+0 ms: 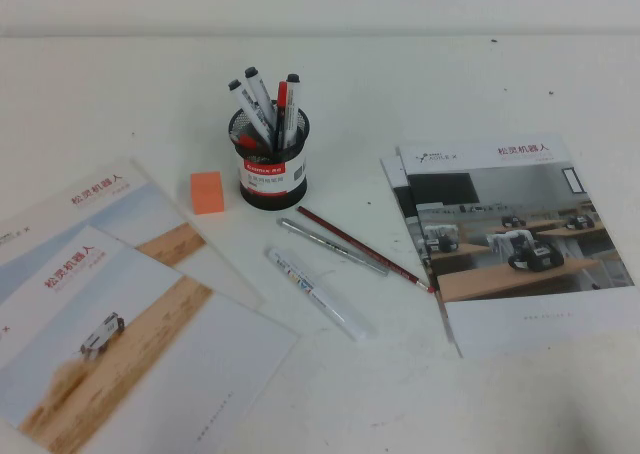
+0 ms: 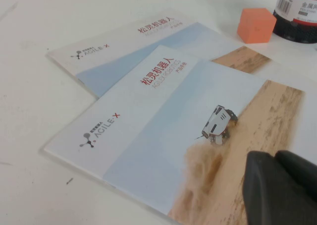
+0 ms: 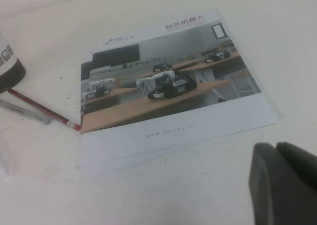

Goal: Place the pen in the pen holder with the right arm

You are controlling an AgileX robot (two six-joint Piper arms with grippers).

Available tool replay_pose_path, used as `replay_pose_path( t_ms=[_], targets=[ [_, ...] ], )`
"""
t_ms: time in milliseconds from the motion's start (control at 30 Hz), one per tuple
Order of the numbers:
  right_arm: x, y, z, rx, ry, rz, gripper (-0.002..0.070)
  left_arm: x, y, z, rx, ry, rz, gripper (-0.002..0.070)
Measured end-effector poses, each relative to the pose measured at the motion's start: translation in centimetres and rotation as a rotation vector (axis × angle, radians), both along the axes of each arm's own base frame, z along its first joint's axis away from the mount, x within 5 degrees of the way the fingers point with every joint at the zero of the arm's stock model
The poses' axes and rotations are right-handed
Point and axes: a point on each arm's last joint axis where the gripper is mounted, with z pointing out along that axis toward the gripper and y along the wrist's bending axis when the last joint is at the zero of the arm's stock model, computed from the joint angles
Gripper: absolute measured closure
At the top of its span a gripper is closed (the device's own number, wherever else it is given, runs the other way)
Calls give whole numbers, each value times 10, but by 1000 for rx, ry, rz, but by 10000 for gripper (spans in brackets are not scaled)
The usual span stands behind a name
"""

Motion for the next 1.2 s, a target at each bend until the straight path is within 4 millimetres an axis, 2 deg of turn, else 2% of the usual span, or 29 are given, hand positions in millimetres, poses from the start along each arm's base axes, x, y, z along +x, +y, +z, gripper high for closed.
replay_pose_path(
  t_ms=[300, 400, 533, 633, 700, 1200],
  targets=[
    [0, 3, 1, 119, 3, 7, 695, 0, 0, 0, 0, 0, 0, 676],
    [0, 5, 4, 208, -8, 8, 695, 0, 0, 0, 0, 0, 0, 676],
    [0, 10, 11, 520, -28, 7, 695, 0, 0, 0, 0, 0, 0, 676],
    [0, 14, 18, 857, -20, 5, 695, 0, 0, 0, 0, 0, 0, 676],
    [0, 14, 21, 949, -22, 2, 695, 0, 0, 0, 0, 0, 0, 676],
    [1, 11, 24, 893, -79, -4, 695, 0, 0, 0, 0, 0, 0, 676]
  ],
)
